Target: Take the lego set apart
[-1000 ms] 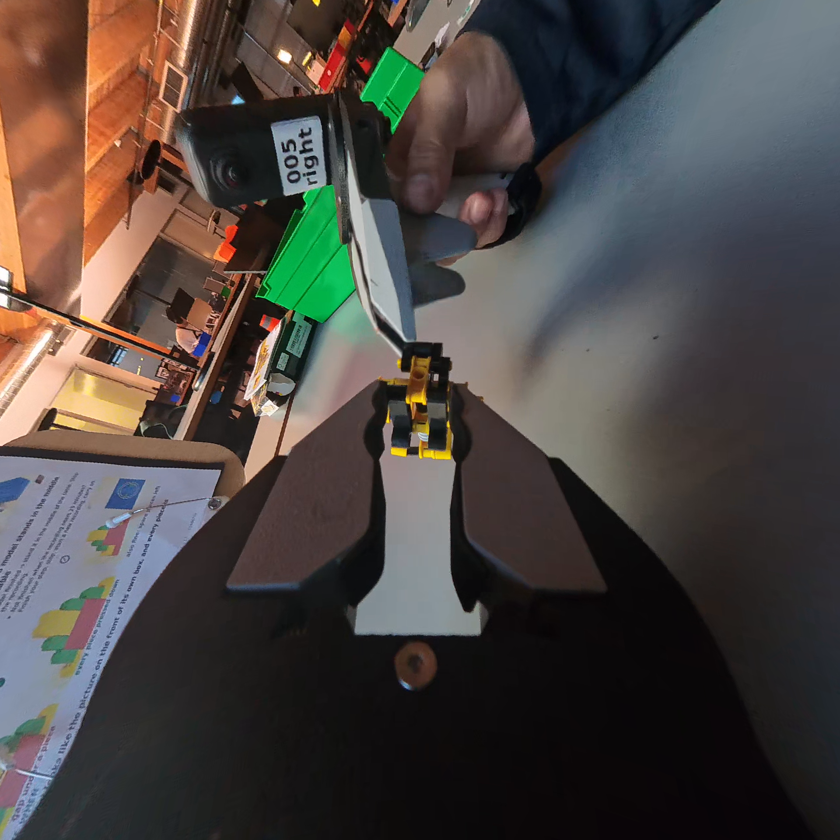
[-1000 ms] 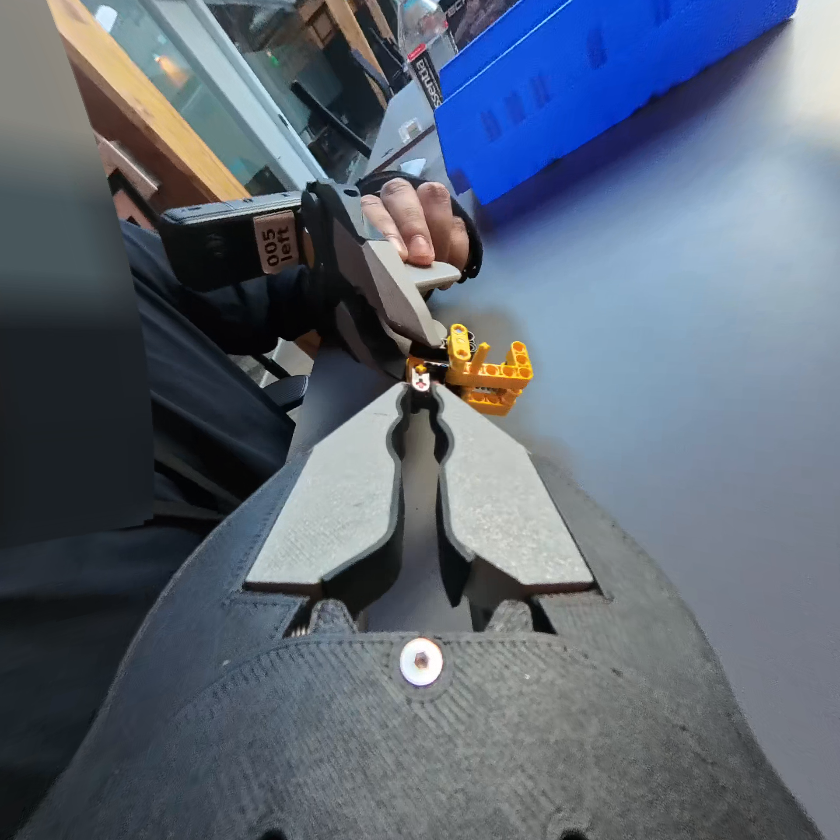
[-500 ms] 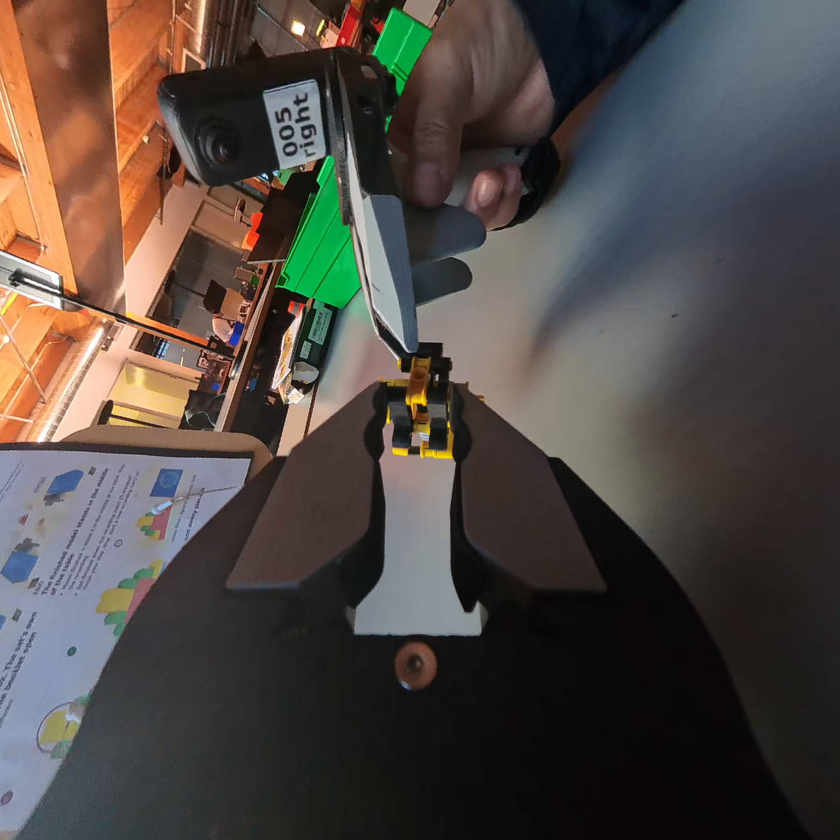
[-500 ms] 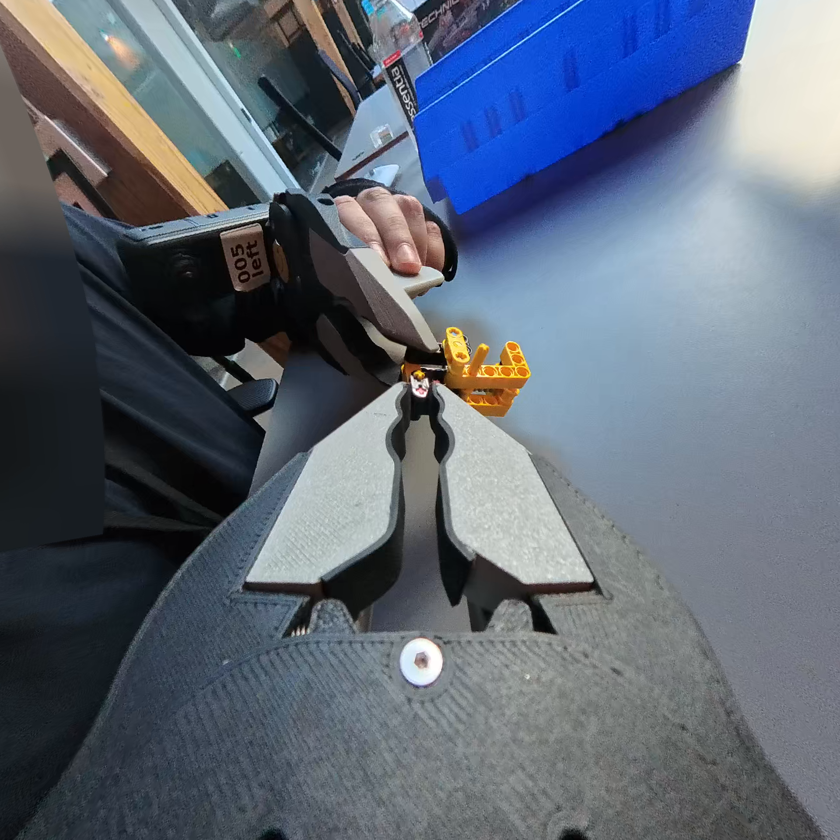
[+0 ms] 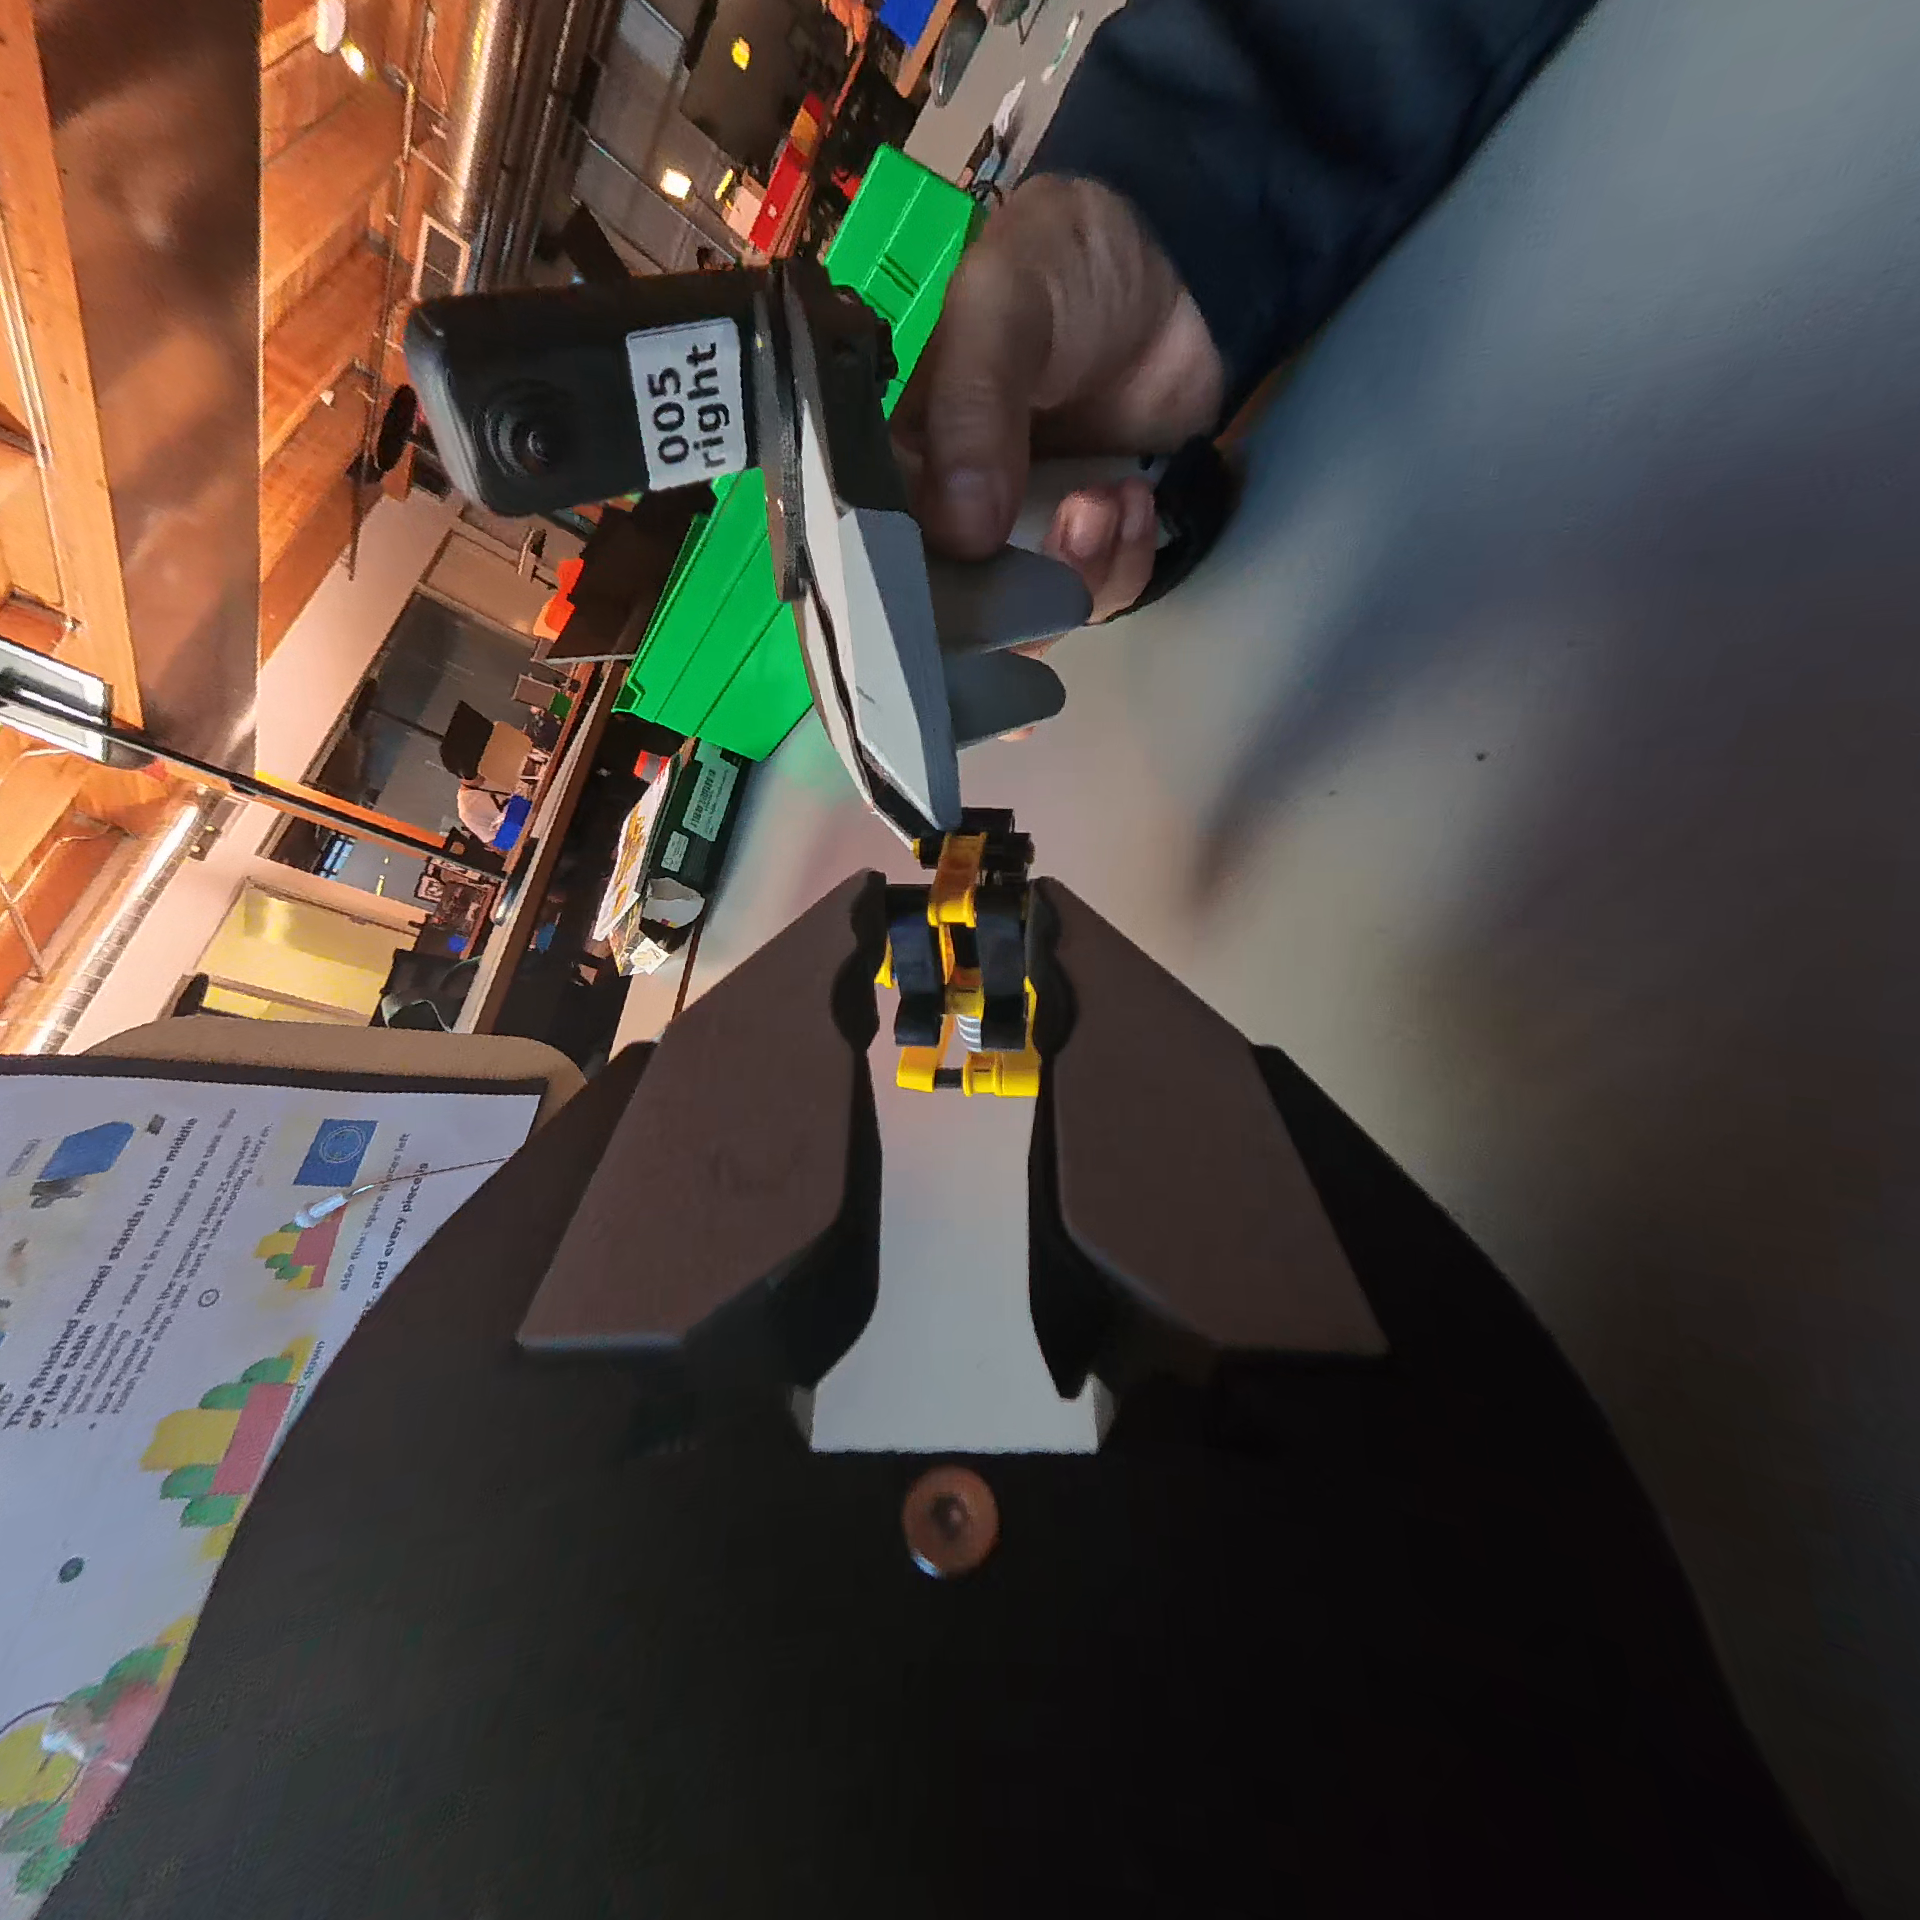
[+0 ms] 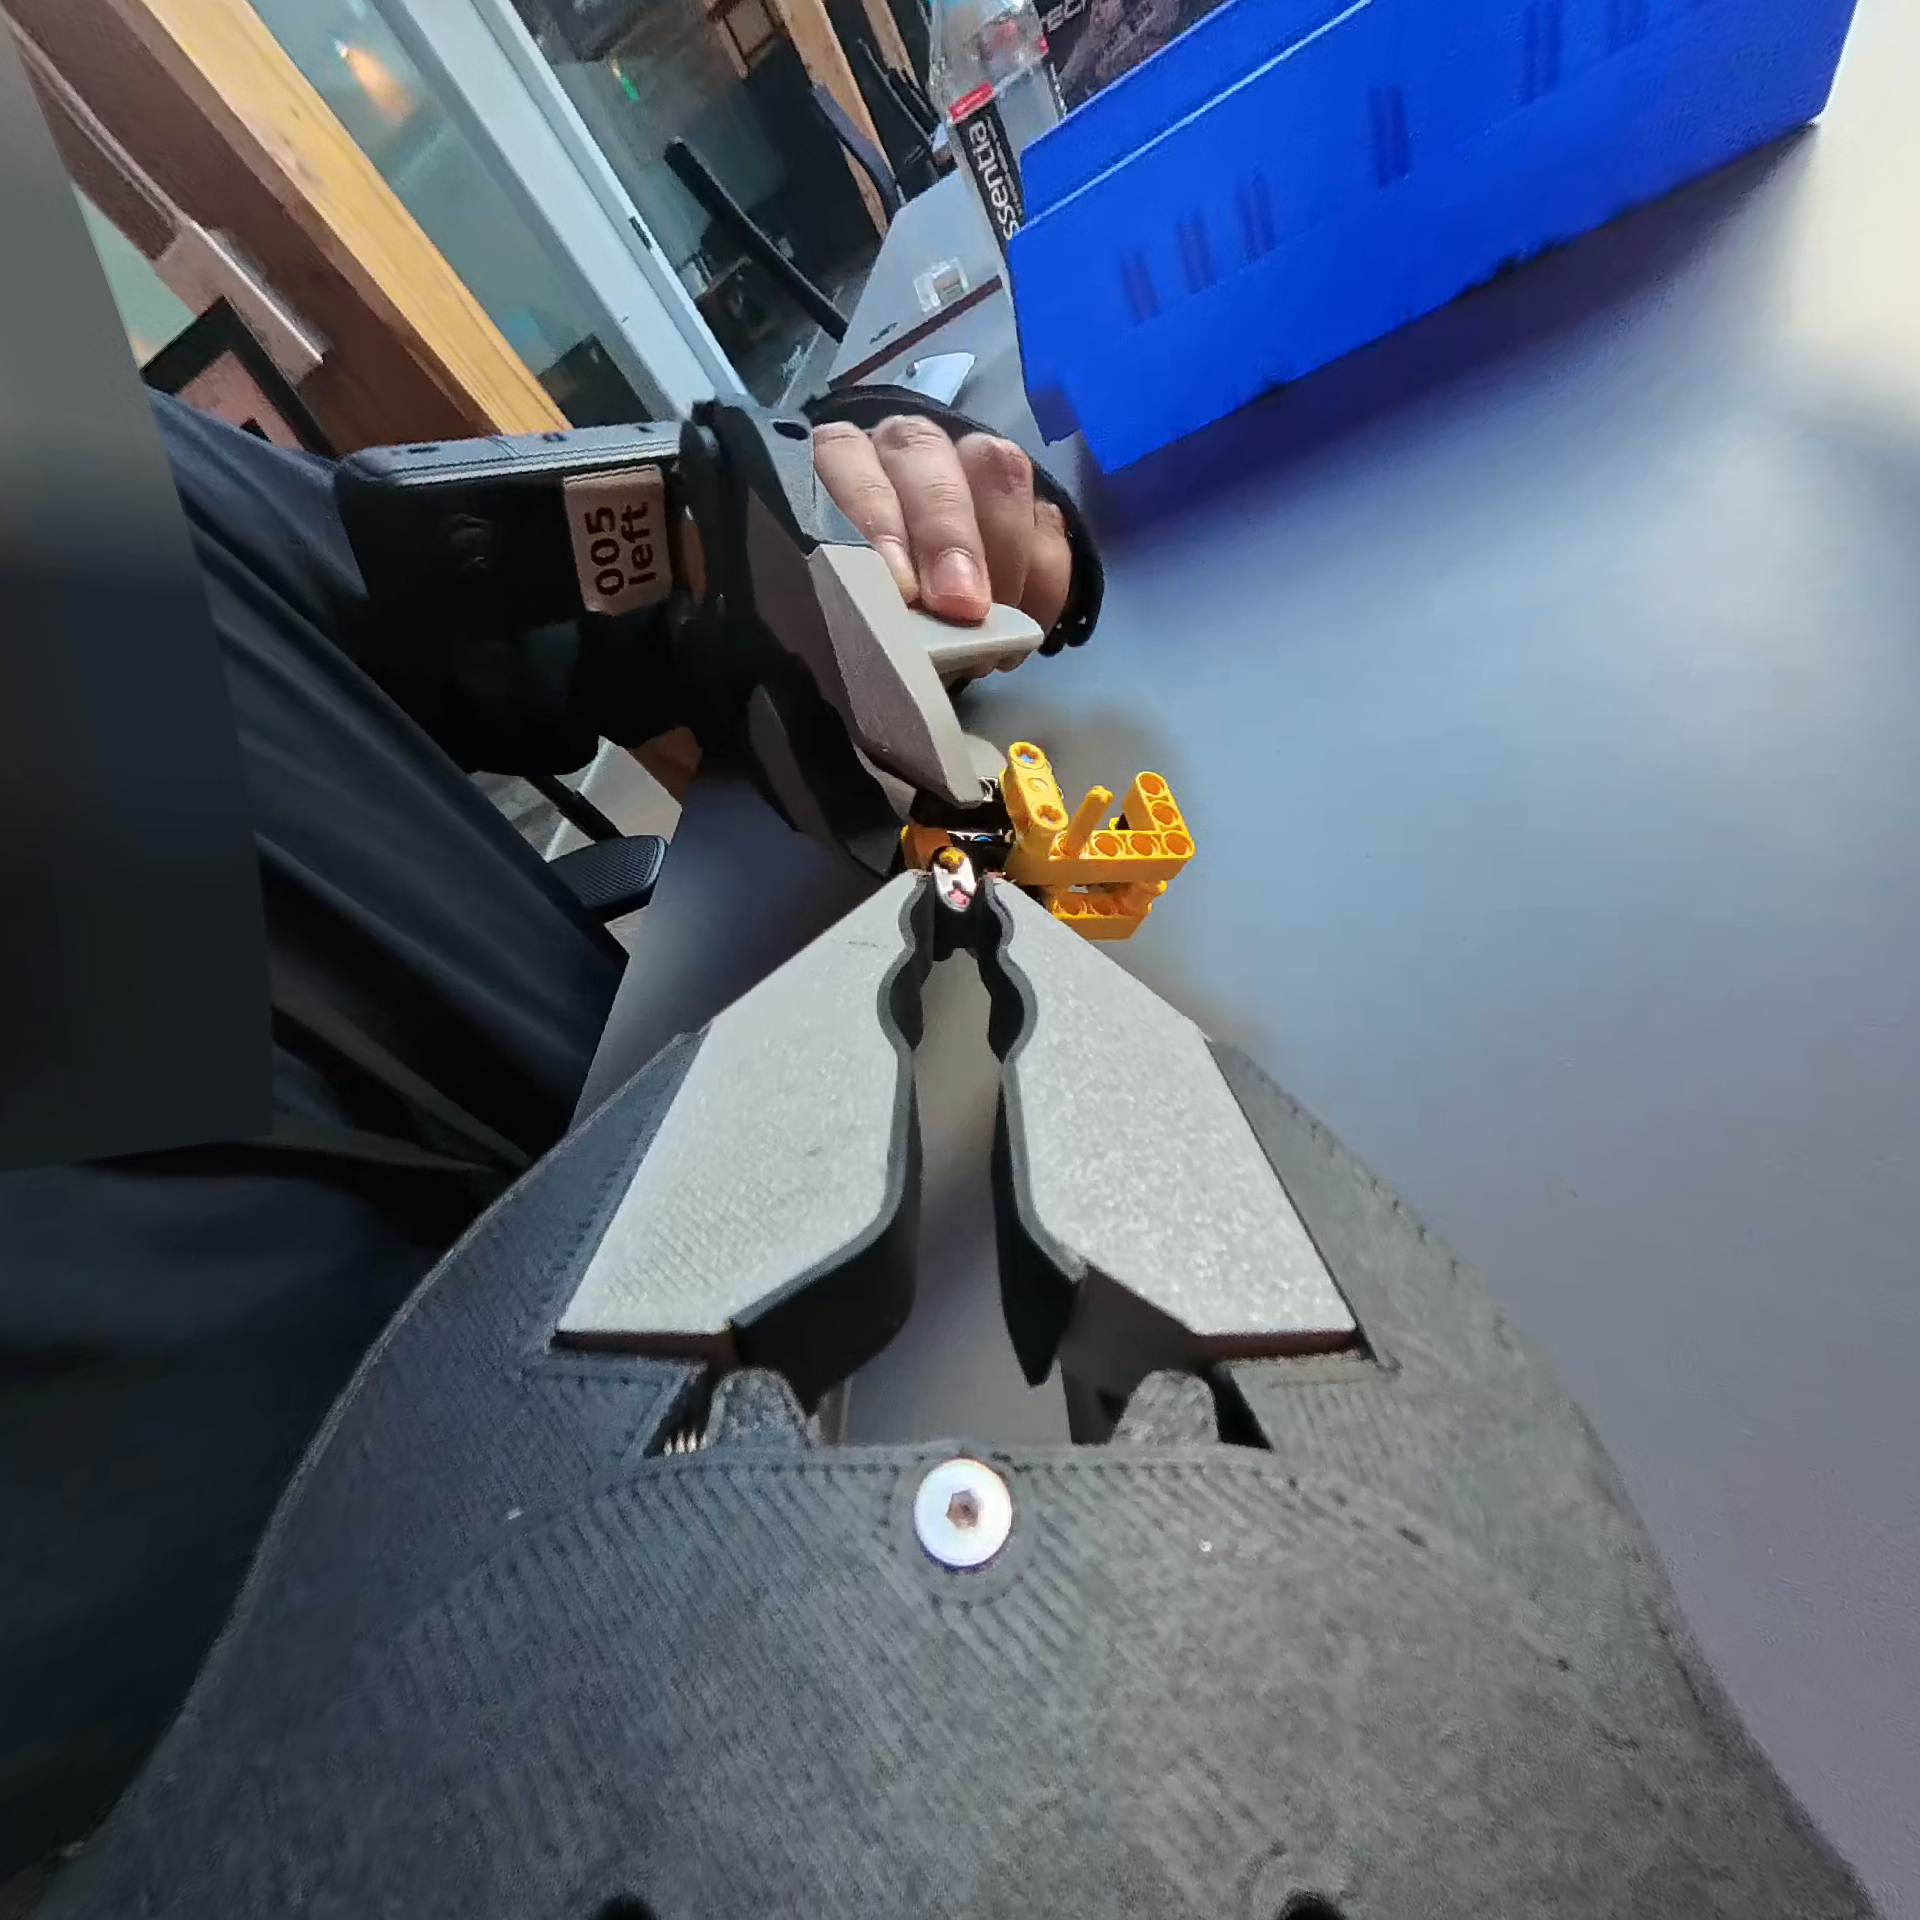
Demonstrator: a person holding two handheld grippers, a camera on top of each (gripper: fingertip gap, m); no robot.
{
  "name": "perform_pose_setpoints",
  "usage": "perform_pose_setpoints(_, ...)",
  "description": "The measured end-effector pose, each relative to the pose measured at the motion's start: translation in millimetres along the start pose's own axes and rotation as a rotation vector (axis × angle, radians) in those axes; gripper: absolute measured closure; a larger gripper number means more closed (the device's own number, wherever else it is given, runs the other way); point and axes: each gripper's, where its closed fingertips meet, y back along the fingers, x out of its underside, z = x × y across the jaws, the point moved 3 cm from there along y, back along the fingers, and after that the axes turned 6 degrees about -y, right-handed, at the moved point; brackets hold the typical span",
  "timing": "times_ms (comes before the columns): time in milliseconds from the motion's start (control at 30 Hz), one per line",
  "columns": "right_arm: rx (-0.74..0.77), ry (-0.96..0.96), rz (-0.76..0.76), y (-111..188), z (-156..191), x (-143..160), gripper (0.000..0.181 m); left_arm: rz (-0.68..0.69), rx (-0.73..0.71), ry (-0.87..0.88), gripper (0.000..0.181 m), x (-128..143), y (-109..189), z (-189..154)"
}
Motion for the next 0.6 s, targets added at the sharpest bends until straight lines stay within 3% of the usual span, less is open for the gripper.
perform_pose_setpoints(33, -0.01, 0.0, -0.01, 0.6, 1.1, -0.9, 0.176, -0.01, 0.0, 0.016, 0.157, -0.2, 0.2, 1.0)
perform_pose_setpoints(200, 0.02, -0.055, 0.0, -0.8, -5.7, -0.3, 0.177, 0.036, 0.047, 0.138, 0.157, 10.3, -4.9, -1.4)
perform_pose_setpoints(400, 0.152, -0.041, 0.023, -4.9, -17.1, 0.5, 0.177, 0.179, 0.065, 0.12, 0.156, 19.2, -13.5, -8.6)
perform_pose_setpoints(467, 0.239, 0.009, -0.01, -3.3, -21.7, -4.9, 0.177, 0.211, 0.048, 0.199, 0.156, 24.2, -16.6, -4.5)
perform_pose_setpoints(600, 0.263, -0.07, -0.113, -3.2, -28.5, -15.3, 0.178, 0.191, 0.048, 0.407, 0.156, 31.2, -18.5, 5.0)
